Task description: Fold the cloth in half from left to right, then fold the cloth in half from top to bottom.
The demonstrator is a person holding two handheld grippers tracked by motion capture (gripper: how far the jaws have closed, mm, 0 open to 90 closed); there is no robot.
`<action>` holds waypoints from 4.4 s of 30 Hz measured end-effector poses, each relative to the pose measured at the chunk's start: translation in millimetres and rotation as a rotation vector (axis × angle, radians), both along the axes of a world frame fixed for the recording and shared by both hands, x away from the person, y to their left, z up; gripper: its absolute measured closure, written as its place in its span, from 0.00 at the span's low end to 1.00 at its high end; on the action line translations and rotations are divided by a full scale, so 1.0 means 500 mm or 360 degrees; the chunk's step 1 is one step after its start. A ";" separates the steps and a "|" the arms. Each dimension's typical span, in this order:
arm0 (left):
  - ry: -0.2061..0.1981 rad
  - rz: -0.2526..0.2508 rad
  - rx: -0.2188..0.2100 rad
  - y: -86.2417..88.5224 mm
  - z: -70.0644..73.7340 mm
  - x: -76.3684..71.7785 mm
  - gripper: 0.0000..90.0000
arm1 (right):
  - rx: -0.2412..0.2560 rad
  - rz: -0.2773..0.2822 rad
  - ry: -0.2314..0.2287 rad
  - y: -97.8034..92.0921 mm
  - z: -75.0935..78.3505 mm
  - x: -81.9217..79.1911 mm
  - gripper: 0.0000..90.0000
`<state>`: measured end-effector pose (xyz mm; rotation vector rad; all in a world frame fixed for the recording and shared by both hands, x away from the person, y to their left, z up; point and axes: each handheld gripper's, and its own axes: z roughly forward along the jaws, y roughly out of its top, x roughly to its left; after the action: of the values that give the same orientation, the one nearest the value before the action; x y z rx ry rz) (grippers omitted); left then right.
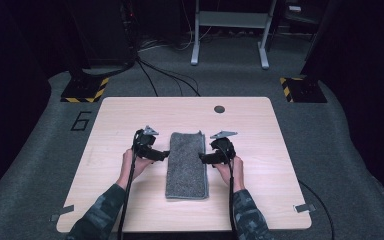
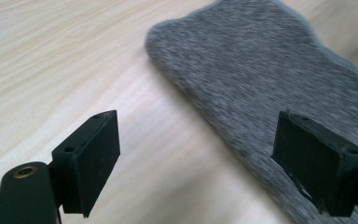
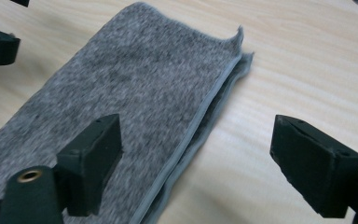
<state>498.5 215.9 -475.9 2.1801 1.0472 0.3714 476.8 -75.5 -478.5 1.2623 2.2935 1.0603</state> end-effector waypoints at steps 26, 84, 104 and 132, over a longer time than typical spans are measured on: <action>0.0092 0.0177 -0.0079 -0.016 -0.043 0.147 0.19 | 0.0046 -0.0186 0.0097 0.020 -0.029 0.161 0.26; -0.0045 0.0038 -0.0022 -0.054 0.000 0.121 0.96 | 0.0016 -0.0076 -0.0015 0.057 0.002 0.163 0.95; -0.0238 0.0029 -0.0008 -0.047 0.111 0.110 0.96 | 0.0033 -0.0029 -0.0239 0.055 0.120 0.145 0.96; -0.0303 -0.0052 -0.0083 -0.037 0.099 0.041 0.95 | 0.0004 0.0084 -0.0360 0.047 0.109 0.067 0.95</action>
<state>519.0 197.5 -426.2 2.0677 0.9054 0.5199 510.1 -51.9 -424.2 1.0295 2.1650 1.1601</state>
